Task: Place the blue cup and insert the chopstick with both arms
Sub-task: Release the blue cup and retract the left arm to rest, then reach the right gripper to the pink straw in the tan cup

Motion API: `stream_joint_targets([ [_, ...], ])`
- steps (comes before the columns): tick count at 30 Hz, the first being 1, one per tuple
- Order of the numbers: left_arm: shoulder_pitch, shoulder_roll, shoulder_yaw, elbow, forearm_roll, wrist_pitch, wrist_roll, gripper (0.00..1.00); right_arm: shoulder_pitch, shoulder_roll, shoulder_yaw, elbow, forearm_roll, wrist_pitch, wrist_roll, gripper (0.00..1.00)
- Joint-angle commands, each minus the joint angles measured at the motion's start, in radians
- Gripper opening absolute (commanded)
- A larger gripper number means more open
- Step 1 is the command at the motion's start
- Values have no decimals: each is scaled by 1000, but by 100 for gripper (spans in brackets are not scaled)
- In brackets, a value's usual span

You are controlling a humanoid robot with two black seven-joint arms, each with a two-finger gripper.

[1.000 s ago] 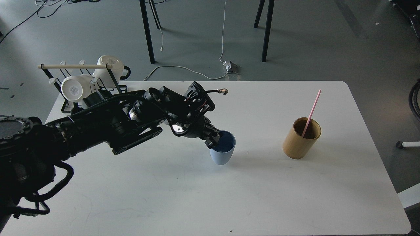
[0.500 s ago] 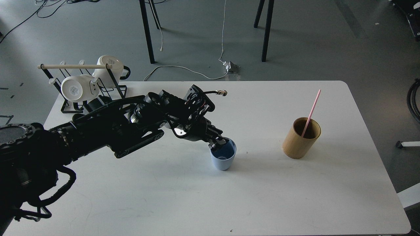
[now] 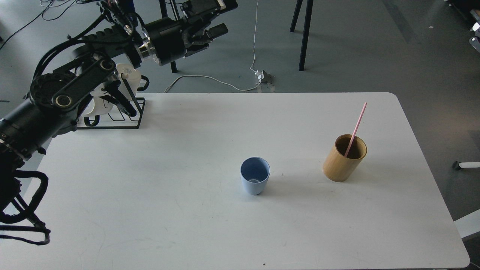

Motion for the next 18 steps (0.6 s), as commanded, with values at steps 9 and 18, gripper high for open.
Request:
stream_joint_targets([
  [9,25,-8,-20,289,-889,0,8,99,-108,-104,-58,341,-663,-324,4,98],
  [18,45,-29,-20,383,-926,0,39,99,-112,1,-237,324,-1203,-561,13,98],
])
